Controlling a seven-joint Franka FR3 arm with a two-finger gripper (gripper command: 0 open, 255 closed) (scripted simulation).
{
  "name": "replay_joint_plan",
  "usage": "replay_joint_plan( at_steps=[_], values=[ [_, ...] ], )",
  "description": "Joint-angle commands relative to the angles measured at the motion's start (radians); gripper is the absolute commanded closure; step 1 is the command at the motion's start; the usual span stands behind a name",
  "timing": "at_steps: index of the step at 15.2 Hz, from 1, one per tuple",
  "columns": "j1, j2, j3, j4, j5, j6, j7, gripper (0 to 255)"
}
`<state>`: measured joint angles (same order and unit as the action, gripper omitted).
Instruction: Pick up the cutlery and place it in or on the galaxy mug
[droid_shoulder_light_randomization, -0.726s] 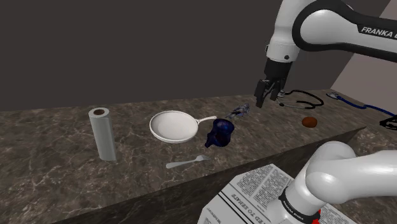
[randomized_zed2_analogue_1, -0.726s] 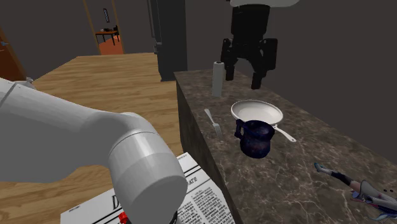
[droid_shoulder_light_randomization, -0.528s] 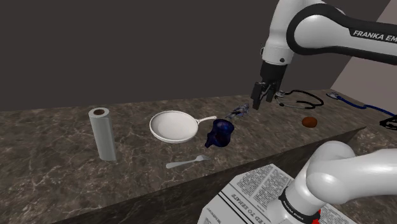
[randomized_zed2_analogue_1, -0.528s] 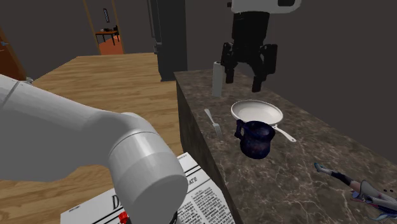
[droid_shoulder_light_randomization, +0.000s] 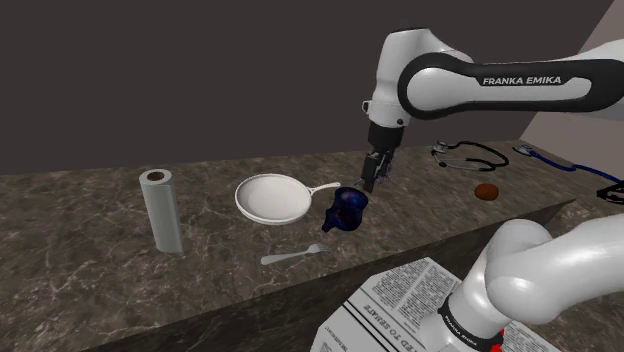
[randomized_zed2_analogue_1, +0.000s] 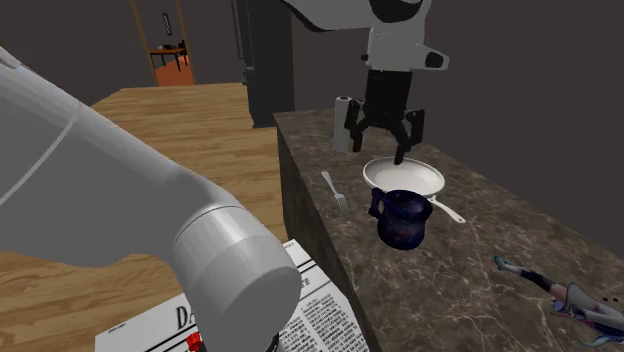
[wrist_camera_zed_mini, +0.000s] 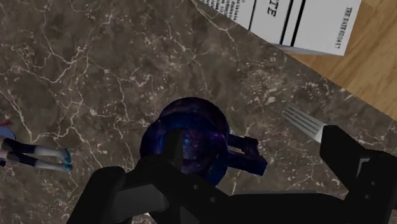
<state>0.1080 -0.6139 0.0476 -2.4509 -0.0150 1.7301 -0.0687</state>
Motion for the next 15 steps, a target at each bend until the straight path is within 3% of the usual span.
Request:
replay_joint_plan(
  at_steps=[1,15],
  values=[
    [0.028,0.054,0.005,-0.017,0.011,0.068,-0.045,0],
    [0.202,0.457,0.076,0.008,0.083,0.412,-0.358,0]
  ],
)
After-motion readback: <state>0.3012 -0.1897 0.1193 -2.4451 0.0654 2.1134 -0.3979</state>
